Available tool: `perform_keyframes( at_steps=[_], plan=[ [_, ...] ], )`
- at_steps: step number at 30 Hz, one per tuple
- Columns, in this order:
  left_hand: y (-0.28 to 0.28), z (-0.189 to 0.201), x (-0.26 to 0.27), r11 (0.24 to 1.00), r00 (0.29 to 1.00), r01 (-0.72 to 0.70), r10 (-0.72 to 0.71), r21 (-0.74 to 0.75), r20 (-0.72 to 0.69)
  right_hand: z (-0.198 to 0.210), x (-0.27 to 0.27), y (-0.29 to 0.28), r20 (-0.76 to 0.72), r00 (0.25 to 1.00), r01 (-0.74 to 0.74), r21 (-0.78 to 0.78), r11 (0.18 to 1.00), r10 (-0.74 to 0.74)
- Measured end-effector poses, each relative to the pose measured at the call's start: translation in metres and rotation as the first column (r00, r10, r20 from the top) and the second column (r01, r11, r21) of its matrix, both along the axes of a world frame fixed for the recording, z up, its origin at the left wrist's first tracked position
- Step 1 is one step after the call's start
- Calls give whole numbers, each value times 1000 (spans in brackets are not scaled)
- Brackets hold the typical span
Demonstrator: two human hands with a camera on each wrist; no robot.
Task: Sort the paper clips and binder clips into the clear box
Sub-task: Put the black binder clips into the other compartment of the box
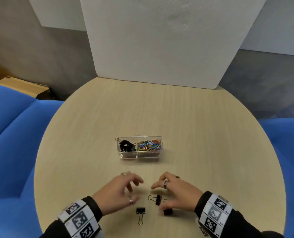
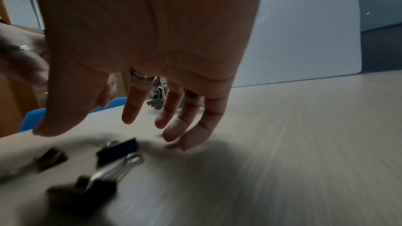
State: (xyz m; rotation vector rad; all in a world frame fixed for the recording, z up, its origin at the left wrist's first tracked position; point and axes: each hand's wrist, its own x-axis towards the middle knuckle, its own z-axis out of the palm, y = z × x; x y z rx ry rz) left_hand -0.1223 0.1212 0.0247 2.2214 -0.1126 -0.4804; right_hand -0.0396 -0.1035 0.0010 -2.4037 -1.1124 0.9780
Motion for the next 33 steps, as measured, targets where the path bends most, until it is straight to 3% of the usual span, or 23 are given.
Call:
perform_keyframes(
  at_steps=[2, 6, 12, 19, 24, 26, 29, 33],
  plan=[
    [-12, -15, -7, 975, 980, 182, -169, 130, -100, -6, -10, 0, 14, 1000, -8, -50, 999, 9],
    [-35, -33, -12, 903, 943, 322, -280, 285, -179, -14, -22, 7, 159, 987, 25, -58, 998, -16],
    [-46, -40, -6, 913, 963, 251, -202, 322, -179, -18, -15, 2, 151, 980, 132, -21, 991, -127],
    [-46, -41, -8, 897, 966, 258, -228, 359, -125, -12, -15, -27, -37, 971, 237, 140, 961, -235],
    [-41, -35, -10, 920, 967, 252, -229, 301, -110, -8, -24, -33, 72, 990, 115, 95, 989, -122],
    [-38, -32, -10, 896, 948, 316, -287, 313, -135, -10, -26, -35, 102, 993, -63, 27, 998, 60],
    [-35, -31, -8, 863, 935, 356, -325, 360, -145, -18, -30, -35, 134, 959, -260, 68, 963, 249],
    [-34, -39, -6, 856, 948, 316, -297, 408, -112, -26, -27, -35, 191, 950, -265, 74, 962, 247]
  ],
)
